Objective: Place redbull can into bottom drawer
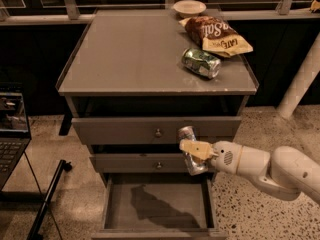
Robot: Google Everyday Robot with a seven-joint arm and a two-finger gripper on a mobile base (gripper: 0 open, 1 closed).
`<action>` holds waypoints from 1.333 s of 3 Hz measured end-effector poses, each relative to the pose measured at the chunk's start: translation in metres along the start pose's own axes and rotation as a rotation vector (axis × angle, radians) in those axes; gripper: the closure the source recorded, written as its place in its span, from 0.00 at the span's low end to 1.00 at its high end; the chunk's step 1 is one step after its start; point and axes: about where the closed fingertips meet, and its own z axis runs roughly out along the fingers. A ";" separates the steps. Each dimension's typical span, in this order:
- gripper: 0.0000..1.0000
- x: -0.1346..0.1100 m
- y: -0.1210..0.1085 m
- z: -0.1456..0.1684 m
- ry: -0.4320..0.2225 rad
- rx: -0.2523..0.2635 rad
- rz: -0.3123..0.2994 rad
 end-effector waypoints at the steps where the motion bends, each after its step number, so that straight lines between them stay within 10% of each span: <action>1: 1.00 0.041 -0.044 0.002 -0.072 0.031 0.080; 4: 1.00 0.162 -0.221 0.045 -0.076 0.191 0.303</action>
Offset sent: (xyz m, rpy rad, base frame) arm 0.0131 -0.0298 -0.2470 0.0963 0.1623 -0.2910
